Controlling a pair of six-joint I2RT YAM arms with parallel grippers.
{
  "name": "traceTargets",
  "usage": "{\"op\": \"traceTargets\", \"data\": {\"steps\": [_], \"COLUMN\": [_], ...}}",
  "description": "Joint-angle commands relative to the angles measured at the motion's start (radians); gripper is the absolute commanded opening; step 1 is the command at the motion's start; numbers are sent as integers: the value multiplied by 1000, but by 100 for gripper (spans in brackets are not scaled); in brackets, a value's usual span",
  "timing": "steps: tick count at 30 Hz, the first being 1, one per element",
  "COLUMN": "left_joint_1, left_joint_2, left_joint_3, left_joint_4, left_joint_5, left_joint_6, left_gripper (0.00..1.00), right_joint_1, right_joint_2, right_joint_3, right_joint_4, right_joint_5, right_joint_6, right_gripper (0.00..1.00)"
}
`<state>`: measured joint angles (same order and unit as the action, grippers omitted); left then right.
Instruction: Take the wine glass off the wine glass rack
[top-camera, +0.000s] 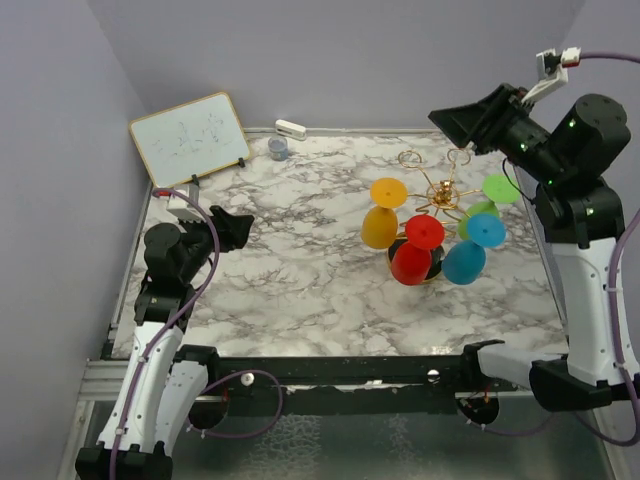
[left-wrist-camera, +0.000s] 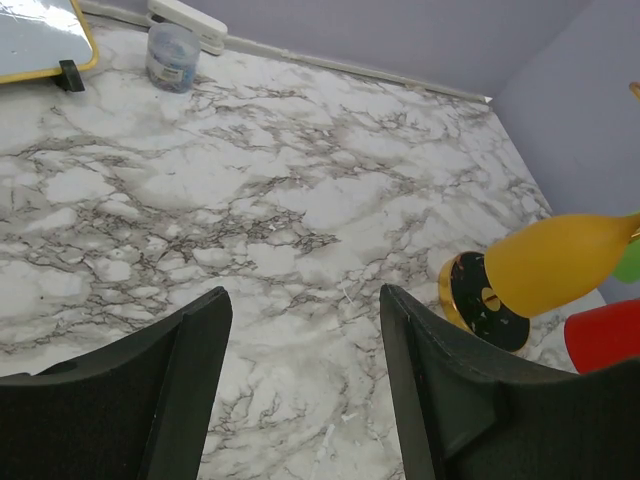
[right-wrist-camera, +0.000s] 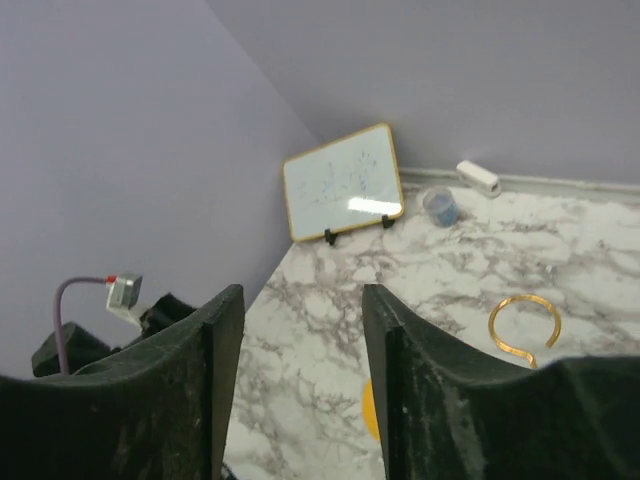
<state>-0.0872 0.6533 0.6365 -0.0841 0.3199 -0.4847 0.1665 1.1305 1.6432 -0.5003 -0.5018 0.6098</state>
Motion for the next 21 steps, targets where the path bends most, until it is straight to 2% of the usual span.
{"op": "traceTargets", "data": {"steps": [1, 3, 6, 8, 14, 17, 21], "left_joint_1": [-3, -3, -3, -3, -3, -3, -5], "left_joint_2": [-6, -1, 7, 12, 17, 22, 28], "left_joint_3": [-12, -15, -15, -18, -24, -25, -31], "left_joint_4": [9, 10, 12, 13, 25, 25, 31], "left_joint_5": [-28, -31, -24, -20, -13, -9, -10], "left_joint_6": [-8, -15, -19, -21, -30, -31, -37], "left_gripper": [64, 64, 63, 63, 63, 63, 62], "right_joint_1": [2, 2, 0, -5, -66, -219, -488], "right_joint_2": [140, 159, 139, 139, 338, 367, 317], "right_joint_3": [218, 257, 235, 233, 442, 414, 190], "right_joint_4": [-177, -195, -137, -116, -277, -250, -87], "right_joint_5": [166, 215, 203, 189, 69, -65, -336], "right_joint_6": [-31, -25, -14, 8, -15, 34, 170], "right_gripper": [58, 73, 77, 74, 62, 54, 50]}}
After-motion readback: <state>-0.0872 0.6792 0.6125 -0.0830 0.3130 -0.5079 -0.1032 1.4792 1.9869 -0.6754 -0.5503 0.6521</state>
